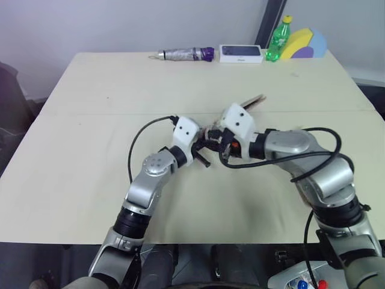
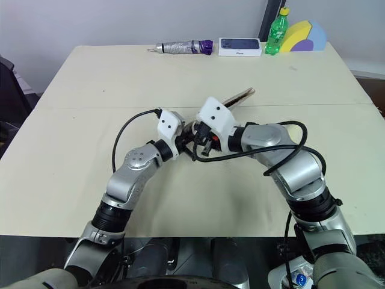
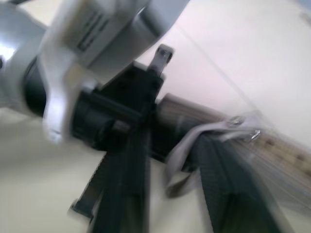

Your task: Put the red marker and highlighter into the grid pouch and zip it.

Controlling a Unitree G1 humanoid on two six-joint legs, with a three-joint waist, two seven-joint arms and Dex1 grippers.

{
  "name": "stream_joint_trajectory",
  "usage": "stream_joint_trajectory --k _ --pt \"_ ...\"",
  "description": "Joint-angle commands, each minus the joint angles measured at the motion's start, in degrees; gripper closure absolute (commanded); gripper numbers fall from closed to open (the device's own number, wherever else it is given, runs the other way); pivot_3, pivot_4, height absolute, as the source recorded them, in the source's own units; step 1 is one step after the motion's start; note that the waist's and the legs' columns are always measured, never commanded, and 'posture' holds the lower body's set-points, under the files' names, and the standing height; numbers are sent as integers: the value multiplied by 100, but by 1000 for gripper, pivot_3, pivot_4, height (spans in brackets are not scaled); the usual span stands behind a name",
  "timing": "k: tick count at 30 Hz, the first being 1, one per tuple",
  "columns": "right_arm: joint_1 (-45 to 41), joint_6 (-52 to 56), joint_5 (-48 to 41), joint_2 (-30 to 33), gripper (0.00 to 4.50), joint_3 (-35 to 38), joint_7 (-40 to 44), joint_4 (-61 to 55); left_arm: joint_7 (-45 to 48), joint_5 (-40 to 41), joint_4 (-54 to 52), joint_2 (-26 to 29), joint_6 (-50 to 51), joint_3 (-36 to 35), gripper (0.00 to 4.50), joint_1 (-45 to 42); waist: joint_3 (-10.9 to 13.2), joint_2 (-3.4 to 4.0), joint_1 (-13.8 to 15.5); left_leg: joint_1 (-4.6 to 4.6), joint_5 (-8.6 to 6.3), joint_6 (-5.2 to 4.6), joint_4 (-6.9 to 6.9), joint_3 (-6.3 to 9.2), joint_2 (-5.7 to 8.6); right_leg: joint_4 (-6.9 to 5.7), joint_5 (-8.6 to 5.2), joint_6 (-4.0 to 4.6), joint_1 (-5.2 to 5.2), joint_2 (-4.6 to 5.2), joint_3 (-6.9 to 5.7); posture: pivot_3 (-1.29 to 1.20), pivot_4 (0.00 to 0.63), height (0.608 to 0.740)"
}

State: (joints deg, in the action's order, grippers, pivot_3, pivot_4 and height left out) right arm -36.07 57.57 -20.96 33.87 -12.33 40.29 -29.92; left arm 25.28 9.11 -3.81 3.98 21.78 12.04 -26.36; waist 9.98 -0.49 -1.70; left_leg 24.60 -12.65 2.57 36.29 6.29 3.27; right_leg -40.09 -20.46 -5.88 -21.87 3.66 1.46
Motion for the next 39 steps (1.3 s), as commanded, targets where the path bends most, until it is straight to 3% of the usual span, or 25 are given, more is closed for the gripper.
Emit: stream_joint_trajectory --k 1,3,9,14,19,26,32,35,39 --pt "54 -150 -27 210 969 242 10 -212 7 32 -105 5 -92 -79 4500 -150 0 0 36 0 0 0 0 0 0 0 0 0 0 0 0 0 150 740" --pt "211 -242 84 408 20 530 -100 -76 57 16 -93 128 -114 -142 4500 -194 0 -1 73 -2 -1 -1 2 -2 0 4 0 0 4 0 0 0 150 740" --pt "852 -190 366 1040 20 1532 -526 491 206 -270 52 781 -499 -250 4500 -367 1 -2 101 -7 -2 -3 1 -2 2 8 0 0 12 2 0 0 150 740" --pt "1181 37 500 1125 20 2266 -1000 1265 247 -577 409 1125 -1039 -230 4500 -480 2 -3 88 -11 -2 -4 -3 -7 1 9 0 0 12 1 2 0 150 740" --pt "1423 449 731 769 20 2768 -1833 1900 268 -1006 825 1267 -1656 -5 4500 -381 2 -3 92 -12 -2 -4 -4 -8 1 9 0 0 14 1 2 0 150 740" --pt "1315 495 783 -192 20 3427 -2824 2417 88 -1477 1126 1165 -2292 270 4500 -156 0 -1 82 -22 -2 -4 -5 -7 -1 7 0 0 24 -1 2 0 150 740" --pt "1062 309 703 -640 20 3709 -3187 2834 41 -1558 1131 1010 -2307 270 4500 -60 0 1 76 -29 -2 -4 -4 -6 0 7 0 0 31 -3 2 0 150 740" --pt "1021 72 795 -661 881 3611 -3291 3033 8 -1501 1104 930 -2236 224 4500 -37 -1 1 75 -31 -3 -5 -4 -6 0 7 0 0 34 -2 2 0 150 740" --pt "998 12 790 -596 2913 3545 -3331 2984 -58 -1311 1065 798 -2036 22 4500 -38 0 1 75 -31 -3 -5 -4 -6 0 7 0 0 34 -2 2 0 150 740"
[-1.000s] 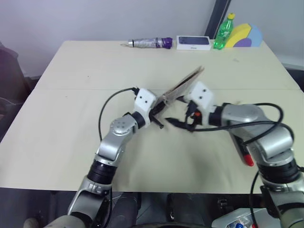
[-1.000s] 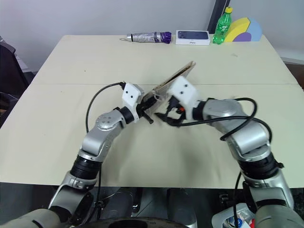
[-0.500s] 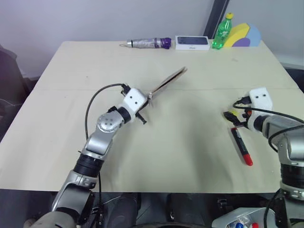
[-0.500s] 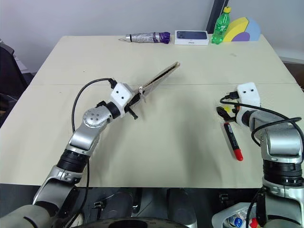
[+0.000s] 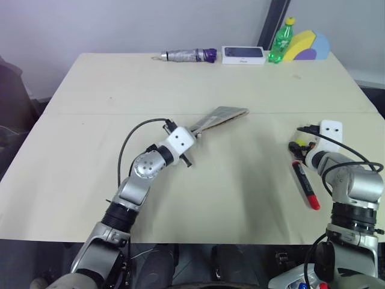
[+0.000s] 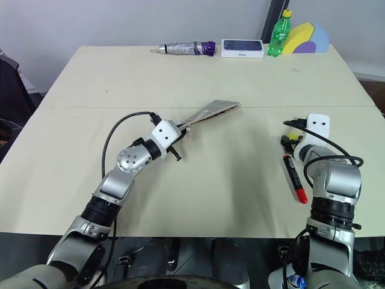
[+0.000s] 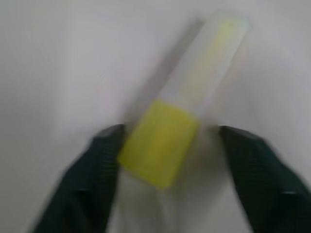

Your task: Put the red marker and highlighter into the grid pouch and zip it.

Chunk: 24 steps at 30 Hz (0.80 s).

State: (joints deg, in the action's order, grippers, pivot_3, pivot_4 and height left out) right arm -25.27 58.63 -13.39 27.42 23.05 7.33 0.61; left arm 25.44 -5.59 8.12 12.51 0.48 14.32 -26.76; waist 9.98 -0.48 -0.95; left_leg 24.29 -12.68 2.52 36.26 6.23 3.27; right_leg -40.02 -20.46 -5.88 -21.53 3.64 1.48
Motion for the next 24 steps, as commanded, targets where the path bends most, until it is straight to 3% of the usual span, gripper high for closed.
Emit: stream_joint_trajectory --k 1,5,7,10,24 --pt "-79 -110 45 101 3468 -45 -9 -116 -73 188 -132 -75 127 -238 4500 -4 0 0 0 0 0 0 0 0 0 0 0 0 0 0 0 0 150 740" --pt "18 -232 141 673 3621 -676 539 -640 -35 291 -116 -104 194 -323 4500 -38 0 2 -10 0 0 0 0 -1 0 0 0 0 -1 -1 0 0 150 740" --pt "75 -153 -504 1208 3621 -951 1641 -1625 -21 305 -65 -97 161 -348 4500 -84 5 13 -7 0 0 0 -1 0 -2 0 0 0 -1 -3 0 0 150 740" --pt "59 176 -1200 1561 3621 -1004 2386 -2453 -23 313 -13 -89 107 -352 4500 -132 7 17 -28 6 -4 -7 1 -4 -3 2 0 0 -6 -5 1 0 150 740" --pt "-113 480 -1484 1635 3621 -1448 2315 -2837 -83 316 -50 -136 72 -367 4500 -185 4 6 19 0 -8 -13 1 7 1 22 0 -1 12 2 -9 0 150 740"
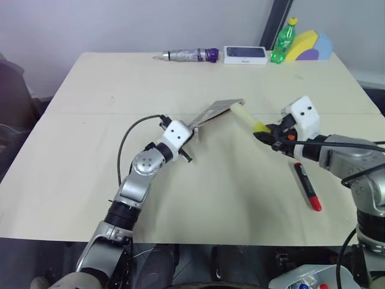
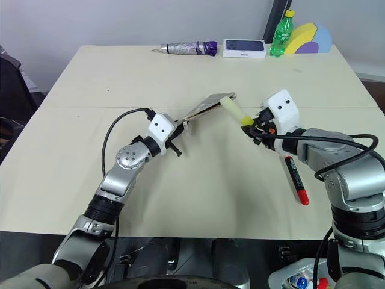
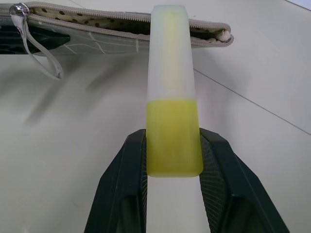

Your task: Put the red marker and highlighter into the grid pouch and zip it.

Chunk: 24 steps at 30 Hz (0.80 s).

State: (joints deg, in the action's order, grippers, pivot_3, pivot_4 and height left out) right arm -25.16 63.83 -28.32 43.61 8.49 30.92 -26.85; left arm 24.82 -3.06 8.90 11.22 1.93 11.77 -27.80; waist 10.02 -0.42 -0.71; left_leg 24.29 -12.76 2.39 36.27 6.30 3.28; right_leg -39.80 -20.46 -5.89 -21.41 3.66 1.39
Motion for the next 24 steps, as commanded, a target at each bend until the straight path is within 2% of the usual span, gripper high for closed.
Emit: stream_joint_trajectory --k 1,19,24 --pt "-125 -55 20 18 3621 -16 -56 -66 -18 65 -131 -8 -73 -113 4500 -80 0 0 -5 0 0 0 0 0 0 0 0 0 0 0 0 0 150 740" --pt "-112 -55 33 44 3621 -329 -80 -57 194 -3 -267 23 -138 34 4500 3 0 0 -2 0 0 0 0 0 0 0 0 0 0 0 0 0 150 740" --pt "9 -127 54 330 3621 -595 180 -247 390 -440 -339 355 -584 370 4500 33 0 0 -3 0 0 0 -2 0 0 1 0 0 -1 -1 0 0 150 740"
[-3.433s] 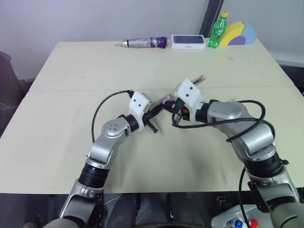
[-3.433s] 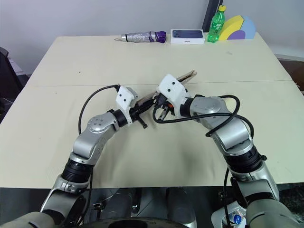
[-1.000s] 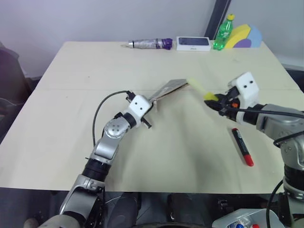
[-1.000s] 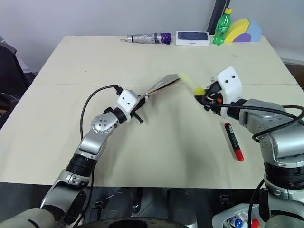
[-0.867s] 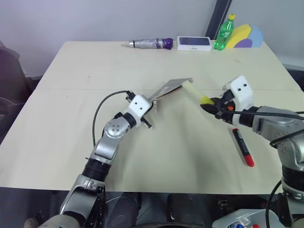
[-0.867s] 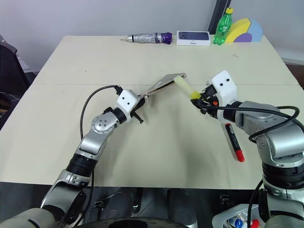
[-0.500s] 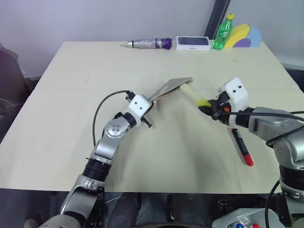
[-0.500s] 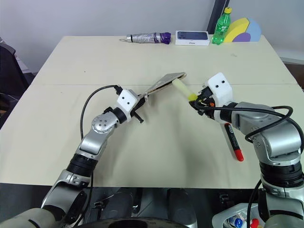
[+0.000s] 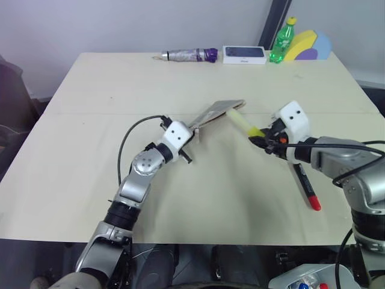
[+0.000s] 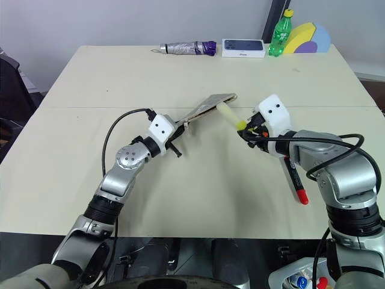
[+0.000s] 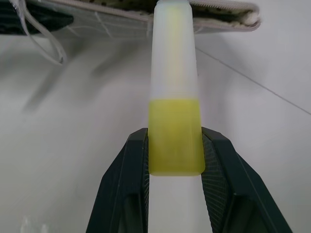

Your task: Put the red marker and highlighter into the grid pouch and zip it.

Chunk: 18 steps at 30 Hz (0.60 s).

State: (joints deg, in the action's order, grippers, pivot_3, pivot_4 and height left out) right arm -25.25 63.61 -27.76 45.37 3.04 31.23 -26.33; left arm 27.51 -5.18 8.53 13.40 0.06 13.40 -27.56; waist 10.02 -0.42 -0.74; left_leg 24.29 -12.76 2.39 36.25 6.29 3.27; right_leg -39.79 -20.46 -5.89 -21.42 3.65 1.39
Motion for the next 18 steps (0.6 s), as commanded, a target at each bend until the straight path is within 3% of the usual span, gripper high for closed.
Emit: stream_joint_trajectory --k 1,18 --pt "48 -121 10 217 3621 -103 194 -333 156 -283 -324 201 -480 252 4500 25 0 0 0 0 0 0 0 0 0 0 0 0 0 0 0 0 150 740" --pt "221 -496 130 563 3621 -1037 896 -799 1155 -629 -420 917 -1690 882 4500 67 0 0 2 2 -1 -2 -1 3 -1 9 0 0 2 1 -2 0 150 740"
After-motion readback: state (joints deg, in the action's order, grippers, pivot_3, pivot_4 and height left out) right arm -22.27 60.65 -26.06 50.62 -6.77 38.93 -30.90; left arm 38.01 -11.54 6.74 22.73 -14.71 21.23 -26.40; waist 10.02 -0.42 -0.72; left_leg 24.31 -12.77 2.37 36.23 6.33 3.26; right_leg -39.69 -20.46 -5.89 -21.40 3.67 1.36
